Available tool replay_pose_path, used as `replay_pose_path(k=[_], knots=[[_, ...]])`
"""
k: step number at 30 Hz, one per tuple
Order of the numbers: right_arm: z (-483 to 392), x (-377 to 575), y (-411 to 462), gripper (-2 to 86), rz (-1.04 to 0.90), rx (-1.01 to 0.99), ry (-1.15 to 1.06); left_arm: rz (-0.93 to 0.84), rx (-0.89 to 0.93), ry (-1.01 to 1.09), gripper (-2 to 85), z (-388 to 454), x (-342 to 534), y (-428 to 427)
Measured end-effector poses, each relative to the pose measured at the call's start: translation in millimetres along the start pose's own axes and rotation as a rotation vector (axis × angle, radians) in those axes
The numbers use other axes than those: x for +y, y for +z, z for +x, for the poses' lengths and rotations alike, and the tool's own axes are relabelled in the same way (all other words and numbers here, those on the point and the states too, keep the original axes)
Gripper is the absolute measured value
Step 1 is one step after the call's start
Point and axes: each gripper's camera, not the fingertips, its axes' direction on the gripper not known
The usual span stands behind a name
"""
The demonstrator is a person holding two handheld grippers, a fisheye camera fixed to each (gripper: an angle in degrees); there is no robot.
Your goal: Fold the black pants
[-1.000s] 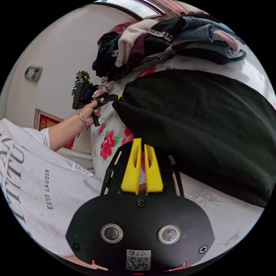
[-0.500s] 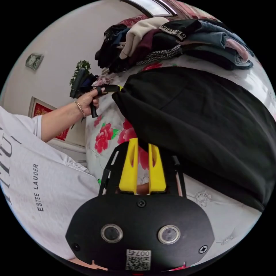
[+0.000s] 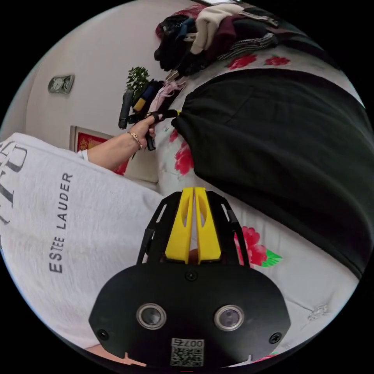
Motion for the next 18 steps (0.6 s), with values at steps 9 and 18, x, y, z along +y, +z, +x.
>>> replay_pose_path(k=[9,18], knots=[[62.4,21.4,-163.1,4.0,0.388,0.512,0.379,0.158,0.020,-0.042,5.9,-28.7,33.9,-98.9],[164.0,72.1,-300.2,4.6,0.700,0.759,0.934,-0.034,0.206,0.644,0.1,207.5,68.9,-81.1]])
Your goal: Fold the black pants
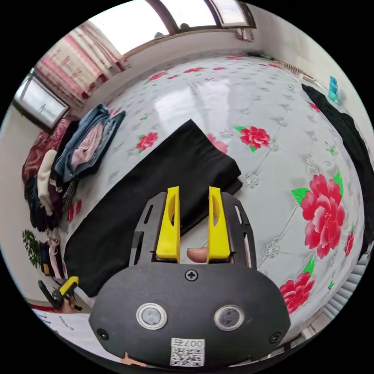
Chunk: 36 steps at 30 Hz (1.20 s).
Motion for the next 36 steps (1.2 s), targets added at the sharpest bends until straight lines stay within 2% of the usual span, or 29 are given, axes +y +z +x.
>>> replay_pose_path(k=[2,4,6,7,8,12,15,20,25,29,30,33,35,36], knots=[[2.1,-3.9,27.1,2.8,-0.090,-0.017,0.033,-0.112,-0.024,0.065,-0.5,14.5,1.9,26.6],[-5.0,2.8,24.9,1.3,-0.042,0.069,0.002,-0.060,-0.034,0.110,-0.8,12.2,11.1,21.9],[-7.6,3.6,19.9,0.7,-0.077,0.062,-0.029,-0.105,0.020,0.073,-0.9,-3.9,3.5,14.4],[-6.5,8.6,5.4,0.5,-0.035,0.055,-0.040,-0.128,0.061,0.034,-0.9,-16.1,-1.9,7.7],[-3.3,16.8,-13.4,0.6,0.033,0.019,-0.048,-0.123,0.081,0.016,-0.9,-21.8,-3.3,2.5],[17.6,36.6,-34.0,2.1,0.065,-0.077,-0.007,-0.039,0.169,-0.074,-0.9,-52.6,-1.5,-36.1],[46.4,49.1,-48.4,5.9,0.122,-0.101,0.092,0.000,0.233,-0.252,-0.8,-93.5,5.7,-57.4],[92.7,67.8,-30.6,9.4,0.082,-0.418,0.299,0.141,0.349,-0.650,1.1,-184.3,41.7,-98.1],[100.9,73.7,-24.1,7.4,0.185,-0.497,0.408,0.257,0.357,-1.000,6.2,-262.8,97.1,-131.3],[106.6,69.7,-12.1,1.9,0.139,-0.566,0.526,0.340,0.377,-1.185,8.2,-301.2,124.5,-140.8],[102.2,67.6,-15.9,1.4,0.149,-0.574,0.508,0.380,0.396,-1.230,9.0,-313.0,130.9,-143.0],[48.0,49.5,-53.7,0.3,0.177,-0.593,0.234,0.454,0.465,-1.301,11.5,-342.8,139.7,-142.1],[-29.8,48.1,-93.2,0.0,0.157,-0.566,-0.121,0.486,0.491,-1.312,12.8,-359.8,140.0,-138.6],[-52.8,52.5,-102.5,-0.1,0.148,-0.550,-0.225,0.482,0.509,-1.307,13.6,-371.7,137.9,-133.3]])
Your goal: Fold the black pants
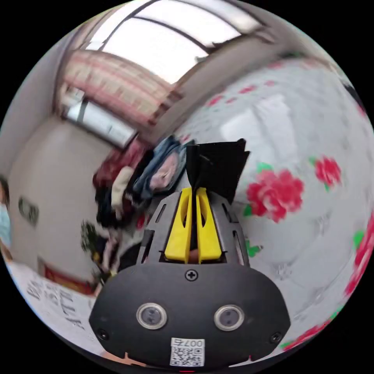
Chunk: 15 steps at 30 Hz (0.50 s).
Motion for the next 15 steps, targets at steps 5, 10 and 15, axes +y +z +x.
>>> replay_pose_path(k=[5,10,15], knots=[[-192.5,82.9,62.9,0.0,-0.349,0.053,-0.754,-0.029,0.053,-0.028,13.7,-15.3,-33.8,11.7],[-221.7,200.2,165.7,1.4,-0.696,-0.039,-0.796,0.001,0.108,-0.114,8.1,-46.1,-42.1,11.2],[-216.2,256.0,203.5,3.5,-0.827,-0.047,-0.699,0.007,0.177,-0.146,6.3,-72.3,-37.9,7.9]])
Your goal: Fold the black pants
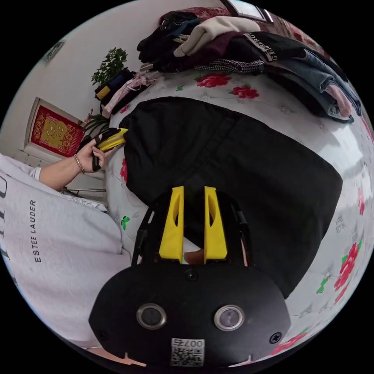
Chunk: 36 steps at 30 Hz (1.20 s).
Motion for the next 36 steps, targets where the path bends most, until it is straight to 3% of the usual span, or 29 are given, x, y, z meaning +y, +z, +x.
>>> replay_pose_path(k=[5,11,17,22,25,31,36], knots=[[-10.1,9.5,7.3,5.3,-0.040,0.014,-0.002,0.021,0.053,0.048,8.3,-19.2,12.5,-1.2],[-15.5,18.8,-12.2,6.2,0.051,-0.022,0.057,0.025,0.068,0.091,0.1,-42.0,31.3,6.6],[1.2,60.9,-70.3,6.0,0.262,-0.115,0.205,-0.092,0.051,0.586,-0.8,66.3,81.0,24.7],[29.3,114.8,-104.2,5.4,0.349,-0.087,0.368,-0.389,0.034,1.139,-0.4,171.5,207.7,106.0],[49.1,151.4,-118.4,5.4,0.405,-0.081,0.490,-0.584,0.018,1.373,0.2,187.8,301.6,177.3],[79.3,197.9,-130.0,6.6,0.479,-0.078,0.678,-0.939,0.054,1.415,5.7,113.4,456.8,320.5],[95.7,197.3,-141.7,7.9,0.526,-0.088,0.710,-1.028,0.099,1.321,6.1,68.6,483.1,336.8]])
